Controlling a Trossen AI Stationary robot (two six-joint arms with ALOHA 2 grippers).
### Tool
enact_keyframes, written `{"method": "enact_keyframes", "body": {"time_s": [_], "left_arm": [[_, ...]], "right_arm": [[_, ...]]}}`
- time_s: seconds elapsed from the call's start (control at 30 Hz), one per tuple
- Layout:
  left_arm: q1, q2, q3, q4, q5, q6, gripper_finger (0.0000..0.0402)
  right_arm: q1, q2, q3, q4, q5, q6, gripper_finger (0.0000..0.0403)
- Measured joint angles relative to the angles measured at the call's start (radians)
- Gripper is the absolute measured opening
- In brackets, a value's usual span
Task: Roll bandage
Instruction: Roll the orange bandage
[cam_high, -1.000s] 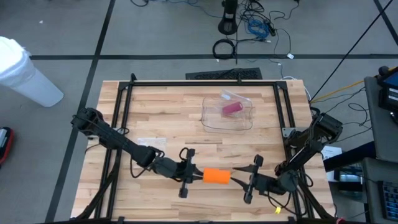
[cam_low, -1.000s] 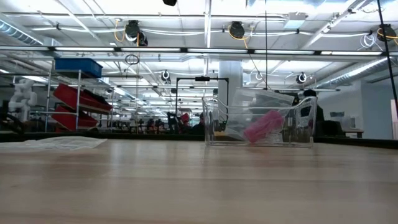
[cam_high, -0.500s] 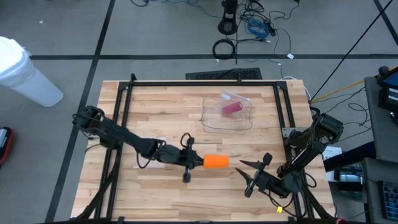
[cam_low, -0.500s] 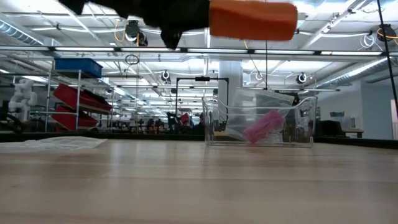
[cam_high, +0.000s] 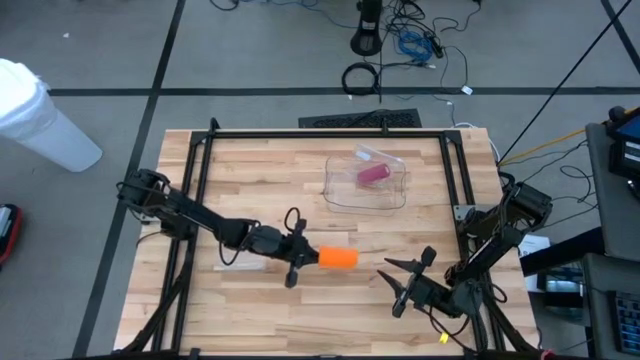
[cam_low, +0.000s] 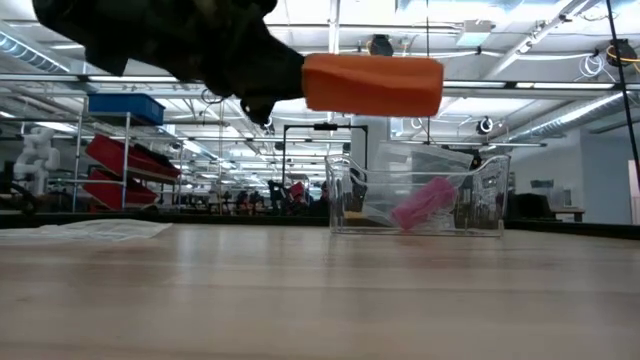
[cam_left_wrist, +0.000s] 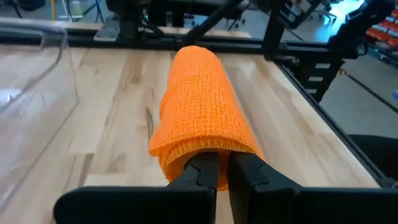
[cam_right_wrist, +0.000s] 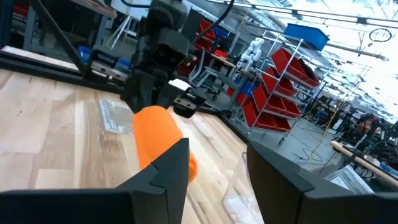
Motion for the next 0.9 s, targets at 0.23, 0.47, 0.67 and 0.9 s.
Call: {"method": "enact_keyframes", "body": {"time_s": [0.23,0.47,0.67,0.9], "left_arm": [[-0.011,0.0,-0.084,0.078,-0.022,-0.017,0.0013],[-0.011,0.013,-0.148,0.145,-0.023,-0.045,0.0013],[-0.008,0.113,-0.16,0.296,-0.01,-0.054,0.0013],[0.037,0.256,-0.16,0.454,0.041,-0.125,0.0013]], "right_arm": [[-0.011,0.0,0.0,-0.002,-0.099,0.011,0.0146],[-0.042,0.0,0.0,-0.001,-0.355,0.136,0.0146],[-0.079,0.0,0.0,-0.008,-0.361,0.234,0.0146],[-0.087,0.0,0.0,-0.06,-0.362,0.339,0.0146]]}}
